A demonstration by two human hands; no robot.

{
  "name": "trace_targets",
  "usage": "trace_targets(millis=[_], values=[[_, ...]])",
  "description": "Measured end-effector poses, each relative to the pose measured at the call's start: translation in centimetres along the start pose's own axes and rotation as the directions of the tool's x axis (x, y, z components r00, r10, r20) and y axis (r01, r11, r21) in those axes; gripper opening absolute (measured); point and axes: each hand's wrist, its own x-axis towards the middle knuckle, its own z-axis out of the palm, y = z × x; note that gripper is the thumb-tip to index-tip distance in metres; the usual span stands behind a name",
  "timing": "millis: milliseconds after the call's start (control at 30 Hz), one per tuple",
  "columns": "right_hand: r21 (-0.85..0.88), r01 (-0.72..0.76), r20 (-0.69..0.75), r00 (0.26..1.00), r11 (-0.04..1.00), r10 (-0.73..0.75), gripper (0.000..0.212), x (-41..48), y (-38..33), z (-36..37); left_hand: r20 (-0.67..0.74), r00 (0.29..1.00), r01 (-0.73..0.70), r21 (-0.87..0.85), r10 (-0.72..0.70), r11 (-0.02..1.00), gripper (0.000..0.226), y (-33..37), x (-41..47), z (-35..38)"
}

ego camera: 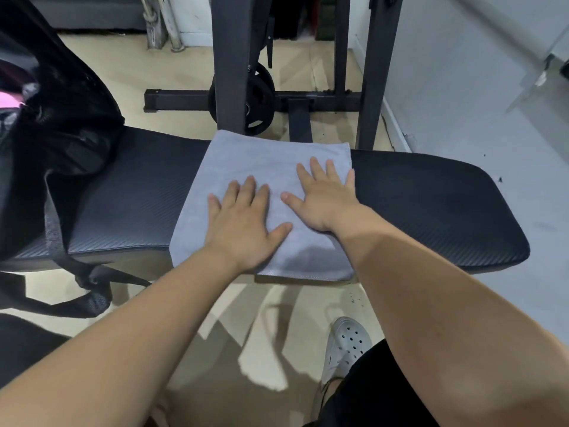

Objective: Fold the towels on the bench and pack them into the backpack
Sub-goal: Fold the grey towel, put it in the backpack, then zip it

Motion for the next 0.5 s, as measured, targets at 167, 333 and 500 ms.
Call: trace_targets(millis=[167,333,500], values=[[0.017,-0.036,0.007,0.999,0.999,0.035,0.083,-0.7,-1.0,0.5,0.181,0.983,-0.016,0.058,0.005,0.998,0.101,-1.7,-1.6,0.3],[-0.056,-0.038,0.031,0.999,0.998,0.04,0.084,-3.1,-2.6,-2.4,0.236,0.968,-0.113,0.105,0.086,0.988,0.118,-1.7,-5.3,-2.8],[-0.182,-0.033,-0.137,0.991,0.983,0.008,0.06,-4.6,-3.1,-1.8,0.096,0.977,-0.192,-0.014,0.192,0.981,0.083,-3.3,-6.4,-4.1]])
